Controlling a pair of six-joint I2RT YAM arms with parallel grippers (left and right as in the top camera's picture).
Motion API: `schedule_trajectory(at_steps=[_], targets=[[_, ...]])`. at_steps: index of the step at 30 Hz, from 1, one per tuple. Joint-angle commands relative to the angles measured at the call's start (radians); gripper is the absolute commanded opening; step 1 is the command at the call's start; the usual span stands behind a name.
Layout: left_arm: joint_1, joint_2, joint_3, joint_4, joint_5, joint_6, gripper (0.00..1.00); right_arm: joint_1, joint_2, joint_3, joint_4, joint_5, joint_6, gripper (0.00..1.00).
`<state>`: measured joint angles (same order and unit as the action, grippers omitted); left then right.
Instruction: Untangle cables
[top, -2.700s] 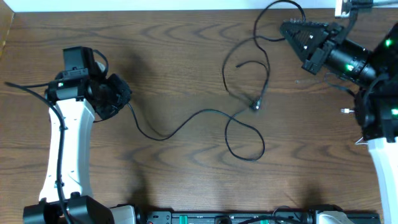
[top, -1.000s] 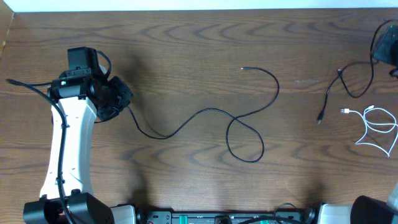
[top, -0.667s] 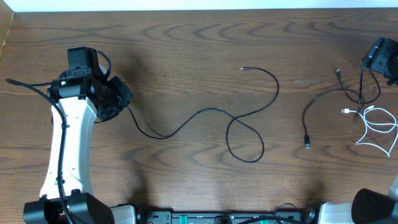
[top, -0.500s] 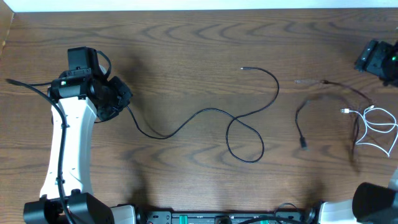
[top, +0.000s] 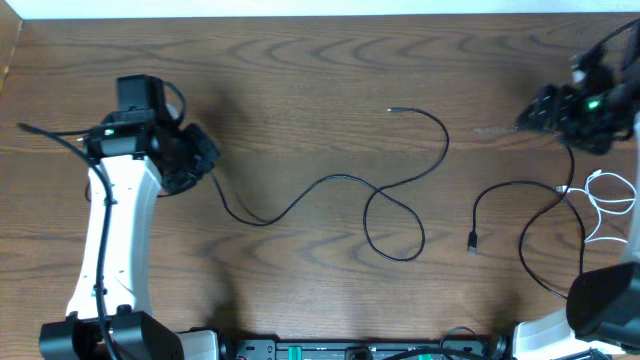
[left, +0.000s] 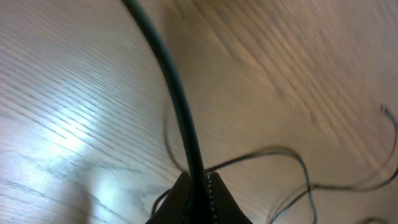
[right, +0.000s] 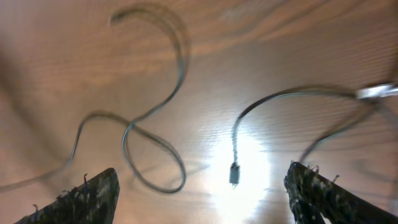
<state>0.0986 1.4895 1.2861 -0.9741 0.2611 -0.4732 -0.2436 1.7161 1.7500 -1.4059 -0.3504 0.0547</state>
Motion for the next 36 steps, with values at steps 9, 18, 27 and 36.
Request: schedule_trajectory(at_steps=[9, 18, 27, 36], targets=[[-0.235, 0.060, -0.029, 0.000, 0.128, 0.066, 0.08, 0.266, 0.019, -0.426, 0.334, -0.083, 0.082, 0.82], [-0.388, 0.263, -0.029, 0.026, 0.581, 0.303, 0.08, 0.392, 0.019, -0.675, 0.792, -0.112, 0.253, 0.84], [-0.549, 0.467, -0.029, 0.084, 0.592, 0.349, 0.08, 0.408, 0.019, -0.776, 0.891, -0.121, 0.311, 0.84], [-0.687, 0.370, 0.045, 0.012, 0.249, 0.268, 0.30, 0.408, 0.019, -0.779, 0.909, -0.128, 0.289, 0.84]])
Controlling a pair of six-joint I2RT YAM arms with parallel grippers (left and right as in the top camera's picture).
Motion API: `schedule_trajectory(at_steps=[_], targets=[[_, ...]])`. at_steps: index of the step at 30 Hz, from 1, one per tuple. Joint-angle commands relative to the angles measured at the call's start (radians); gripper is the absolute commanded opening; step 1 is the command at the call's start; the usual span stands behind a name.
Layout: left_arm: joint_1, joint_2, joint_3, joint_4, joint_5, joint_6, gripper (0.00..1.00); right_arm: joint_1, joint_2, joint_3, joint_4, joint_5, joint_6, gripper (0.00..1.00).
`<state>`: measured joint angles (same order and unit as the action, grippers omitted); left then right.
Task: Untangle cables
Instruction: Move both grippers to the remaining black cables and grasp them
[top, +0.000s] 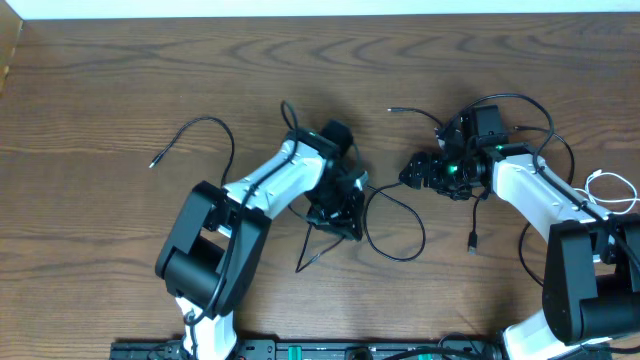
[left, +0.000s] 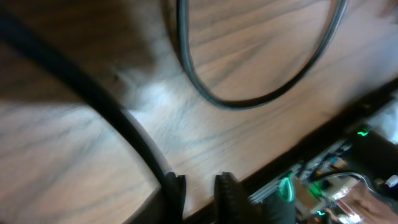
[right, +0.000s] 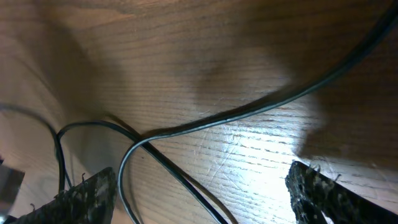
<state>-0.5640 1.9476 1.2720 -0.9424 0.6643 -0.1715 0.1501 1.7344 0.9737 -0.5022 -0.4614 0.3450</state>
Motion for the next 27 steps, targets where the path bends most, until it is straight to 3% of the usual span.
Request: schedule_trajectory(at_steps=[1, 2, 3, 4, 10, 16, 20, 27], targets=[[-0.034, -0.114, 0.066, -0.021, -0.176, -0.042, 0.42, 0.014, 0.001, -0.003, 0.005, -0.017, -0.002, 0.84], [-0.045, -0.156, 0.074, -0.021, -0.219, -0.068, 0.71, 0.014, 0.001, -0.003, 0.002, -0.017, -0.002, 0.84], [-0.050, -0.179, 0.077, -0.021, -0.241, -0.083, 0.82, 0.014, 0.001, -0.003, 0.001, -0.017, -0.002, 0.84], [-0.051, -0.202, 0.079, -0.021, -0.261, -0.098, 0.87, 0.014, 0.001, -0.002, 0.001, -0.017, -0.002, 0.84], [-0.043, -0.303, 0.081, -0.034, -0.318, -0.122, 0.92, 0.014, 0.001, -0.002, 0.000, -0.017, -0.002, 0.85], [0.001, -0.335, 0.081, -0.076, -0.605, -0.240, 0.92, 0.014, 0.001, -0.003, -0.003, -0.017, -0.002, 0.85], [0.074, -0.319, 0.080, -0.141, -0.797, -0.418, 0.92, 0.014, 0.001, -0.003, -0.010, -0.017, -0.002, 0.86], [0.246, -0.304, 0.080, -0.073, -0.797, -0.522, 0.92, 0.015, 0.001, -0.003, -0.009, -0.016, -0.002, 0.86]])
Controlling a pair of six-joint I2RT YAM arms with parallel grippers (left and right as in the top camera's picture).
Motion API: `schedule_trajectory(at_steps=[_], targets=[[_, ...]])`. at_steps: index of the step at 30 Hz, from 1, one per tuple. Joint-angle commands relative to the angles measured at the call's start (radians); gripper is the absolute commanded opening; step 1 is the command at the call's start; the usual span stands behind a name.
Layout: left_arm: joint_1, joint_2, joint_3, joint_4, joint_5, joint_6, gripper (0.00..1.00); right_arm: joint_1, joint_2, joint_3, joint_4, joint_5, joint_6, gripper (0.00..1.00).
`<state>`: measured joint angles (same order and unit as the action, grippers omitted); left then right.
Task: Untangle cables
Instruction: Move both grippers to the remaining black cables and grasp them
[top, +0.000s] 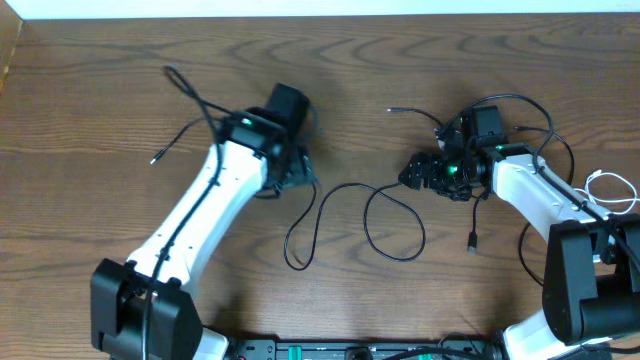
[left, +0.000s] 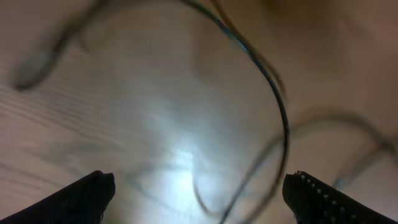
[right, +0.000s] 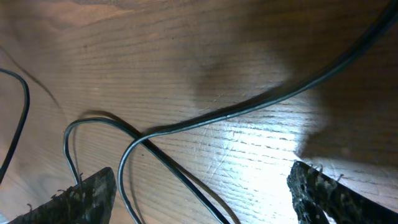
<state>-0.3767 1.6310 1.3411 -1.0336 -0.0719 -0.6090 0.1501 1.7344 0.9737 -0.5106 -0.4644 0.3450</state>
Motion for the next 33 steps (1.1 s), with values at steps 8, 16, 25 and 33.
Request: schedule_trajectory(at_steps=[8, 16, 25, 33], targets=[[0.185, 0.014, 0.005, 0.078, -0.060, 0.118, 0.90, 0.015, 0.001, -0.003, -0.005, -0.013, -0.002, 0.86], [0.197, 0.015, -0.076, 0.158, -0.061, 0.201, 0.91, 0.016, 0.001, -0.003, -0.006, -0.013, -0.002, 0.86], [0.197, 0.015, -0.147, 0.253, -0.079, 0.201, 0.78, 0.016, 0.001, -0.003, -0.017, -0.013, -0.002, 0.87], [0.196, 0.015, -0.162, 0.255, -0.059, 0.185, 0.54, 0.028, 0.001, -0.008, -0.037, -0.013, -0.002, 0.87]])
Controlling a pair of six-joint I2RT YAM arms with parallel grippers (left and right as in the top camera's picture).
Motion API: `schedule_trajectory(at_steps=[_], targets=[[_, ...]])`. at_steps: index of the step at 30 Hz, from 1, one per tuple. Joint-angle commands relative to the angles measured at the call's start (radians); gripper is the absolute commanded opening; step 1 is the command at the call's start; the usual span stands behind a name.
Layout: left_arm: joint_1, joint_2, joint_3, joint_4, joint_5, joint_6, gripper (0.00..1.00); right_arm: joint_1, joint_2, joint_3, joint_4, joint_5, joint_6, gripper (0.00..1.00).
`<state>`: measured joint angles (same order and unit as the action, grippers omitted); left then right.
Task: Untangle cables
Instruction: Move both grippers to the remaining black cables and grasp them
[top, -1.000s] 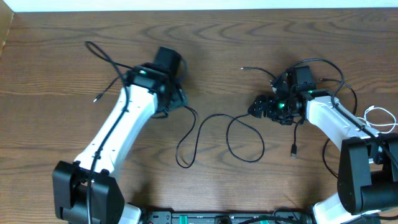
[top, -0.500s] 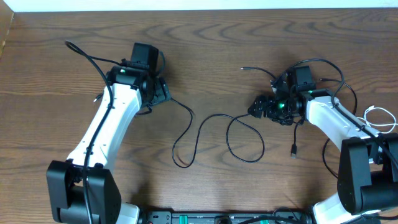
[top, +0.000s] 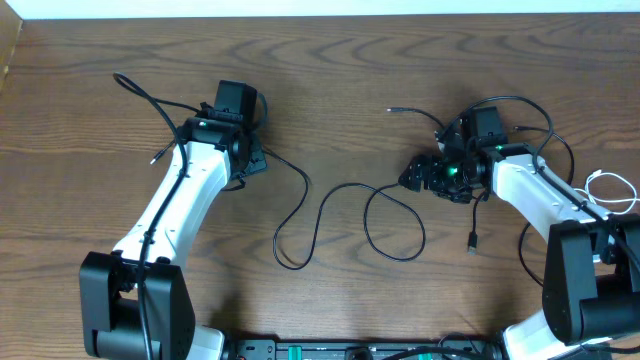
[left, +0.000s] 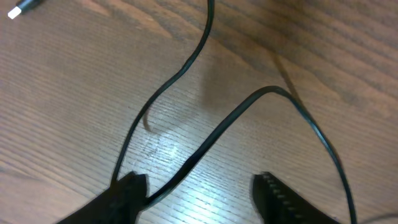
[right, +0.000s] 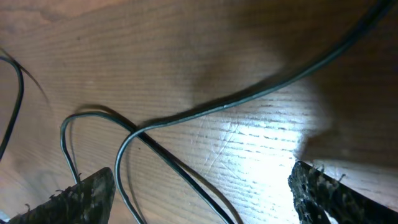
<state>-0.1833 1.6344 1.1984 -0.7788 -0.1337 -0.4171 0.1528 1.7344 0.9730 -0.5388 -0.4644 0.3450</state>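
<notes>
A long thin black cable (top: 292, 266) snakes across the middle of the wooden table (top: 330, 60) in two loops. Its left end leads toward a small plug (top: 152, 160); its far end lies at the top centre. My left gripper (top: 250, 160) is low over the cable's left stretch. In the left wrist view the gripper (left: 199, 193) is open, and the cable (left: 205, 140) runs between its fingers, touching the left one (left: 130, 190). My right gripper (top: 412, 180) is open over a cable crossing (right: 134, 134).
A second black cable with a plug (top: 471, 240) curls at the right beside my right arm. A white cable (top: 610, 205) lies at the far right edge. A white plug tip (left: 22, 7) shows at the top left of the left wrist view.
My left gripper has moved up and to the left, and its jaws stand narrower, with the cable between them. The cable's left loop has shifted slightly left. The right arm has not moved.
My left gripper was shut on the cable at the far left, and the right gripper was open at the far right. Then both were at the centre, the left nearly shut beside the cable. Then the left was open, further up-left, and now further left again.
</notes>
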Motion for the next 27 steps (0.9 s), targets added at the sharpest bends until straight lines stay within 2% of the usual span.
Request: schedule_trajectory(at_steps=[1, 4, 6, 7, 10, 17, 23, 24, 27], targets=[[0.003, 0.012, -0.023, 0.003, 0.021, -0.006, 0.54, 0.031, 0.001, -0.010, -0.017, -0.013, -0.002, 0.87], [0.003, 0.012, -0.032, 0.004, 0.045, -0.005, 0.53, 0.047, 0.001, -0.022, -0.029, -0.013, -0.002, 0.87], [0.003, 0.012, -0.035, 0.010, 0.019, -0.005, 0.63, 0.062, 0.001, -0.034, -0.030, -0.013, -0.001, 0.87], [0.003, 0.012, -0.036, 0.017, -0.004, -0.005, 0.64, 0.071, 0.001, -0.040, -0.029, -0.013, -0.001, 0.87], [0.003, 0.012, -0.039, 0.049, -0.045, -0.003, 0.64, 0.097, 0.001, -0.059, -0.029, -0.013, -0.001, 0.87], [0.003, 0.012, -0.085, 0.131, -0.024, 0.005, 0.63, 0.152, 0.001, -0.106, -0.030, -0.019, 0.045, 0.87], [0.002, 0.012, -0.150, 0.131, 0.216, 0.006, 0.27, 0.231, 0.001, -0.118, -0.019, -0.029, 0.101, 0.90], [0.002, 0.012, -0.151, 0.129, 0.272, 0.006, 0.23, 0.240, 0.001, -0.118, -0.013, -0.029, 0.118, 0.93], [0.000, 0.012, -0.152, 0.129, 0.470, 0.005, 0.22, 0.268, 0.002, -0.119, 0.036, -0.078, 0.150, 0.95]])
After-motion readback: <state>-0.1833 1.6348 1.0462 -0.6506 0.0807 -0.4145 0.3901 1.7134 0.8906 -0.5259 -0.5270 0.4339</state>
